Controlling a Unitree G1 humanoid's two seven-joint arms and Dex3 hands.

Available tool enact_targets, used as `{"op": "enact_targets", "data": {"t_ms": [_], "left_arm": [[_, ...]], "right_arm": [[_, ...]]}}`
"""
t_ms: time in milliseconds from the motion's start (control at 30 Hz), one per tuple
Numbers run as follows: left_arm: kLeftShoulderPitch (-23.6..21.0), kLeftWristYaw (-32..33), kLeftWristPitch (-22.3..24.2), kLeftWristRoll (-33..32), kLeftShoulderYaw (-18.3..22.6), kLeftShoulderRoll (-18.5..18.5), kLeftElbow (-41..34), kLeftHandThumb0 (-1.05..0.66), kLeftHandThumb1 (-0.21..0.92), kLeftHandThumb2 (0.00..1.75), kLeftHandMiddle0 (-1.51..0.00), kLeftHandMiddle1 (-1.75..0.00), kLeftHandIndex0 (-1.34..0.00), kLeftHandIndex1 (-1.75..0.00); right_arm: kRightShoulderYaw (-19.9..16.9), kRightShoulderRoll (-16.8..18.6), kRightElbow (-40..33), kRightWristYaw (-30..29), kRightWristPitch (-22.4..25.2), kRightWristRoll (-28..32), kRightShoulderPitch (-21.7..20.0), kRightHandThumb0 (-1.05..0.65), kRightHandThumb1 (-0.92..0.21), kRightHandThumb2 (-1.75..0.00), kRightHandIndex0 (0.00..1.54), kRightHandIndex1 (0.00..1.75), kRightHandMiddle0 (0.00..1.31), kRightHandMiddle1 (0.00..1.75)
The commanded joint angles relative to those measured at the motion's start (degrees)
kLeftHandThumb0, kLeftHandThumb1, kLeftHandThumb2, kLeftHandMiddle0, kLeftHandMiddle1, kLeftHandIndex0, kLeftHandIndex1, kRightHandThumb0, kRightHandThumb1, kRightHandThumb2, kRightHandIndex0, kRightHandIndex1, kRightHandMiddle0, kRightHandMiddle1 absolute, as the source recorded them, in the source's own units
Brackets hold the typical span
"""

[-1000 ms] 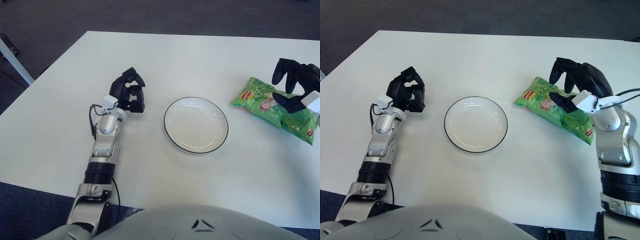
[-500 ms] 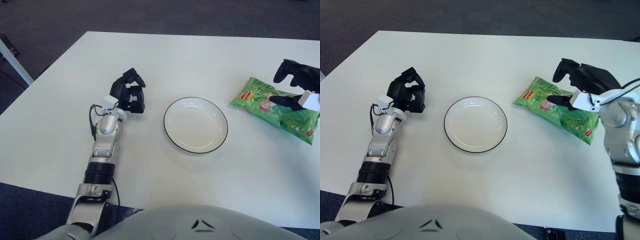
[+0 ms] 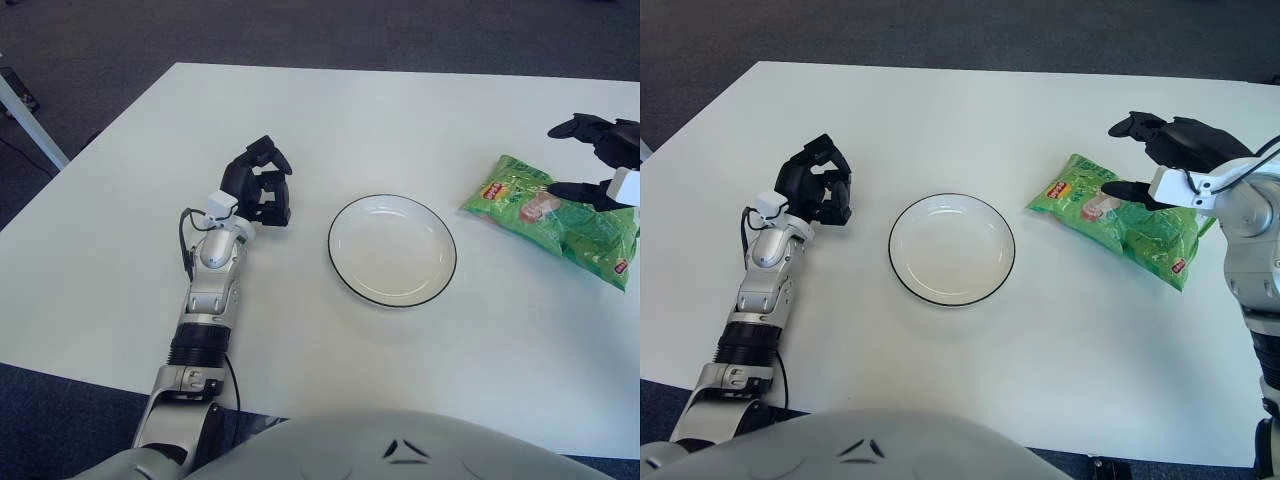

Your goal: Put the snack into the plate.

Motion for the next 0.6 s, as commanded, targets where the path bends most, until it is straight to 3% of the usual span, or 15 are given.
{"op": "enact_targets", "data": {"t_ms": [0, 233, 567], "left_arm": [[3.1, -0.2, -0.5, 0.0, -0.2, -1.3, 1.8, -0.51, 0.23, 1.42, -1.31, -1.75, -0.68, -1.75], [3.1, 0.0, -0.5, 0.1, -0.2, -1.4, 1.6, -0.51, 0.23, 1.42, -1.31, -1.75, -0.68, -1.75], [3.2, 0.6, -0.6, 0.9, -0.2, -1.3, 1.5, -0.51, 0.23, 1.42, -1.31, -1.75, -0.68, -1.75]], "right_arm": [[-2.2, -1.0, -6.1, 3.9, 4.4, 0.8, 0.7, -1.05, -0.92, -0.68, 0.0, 0.0, 0.0, 0.04], [-2.0, -2.2, -5.9, 7.4, 5.7, 2.1, 0.2, -1.05, -0.92, -0.63, 0.0, 0.0, 0.0, 0.0], [1.7, -5.6, -0.1, 11.6, 2.1, 3.4, -1.7, -1.05, -0.92, -0.7, 0.0, 0.0, 0.0, 0.0]]}}
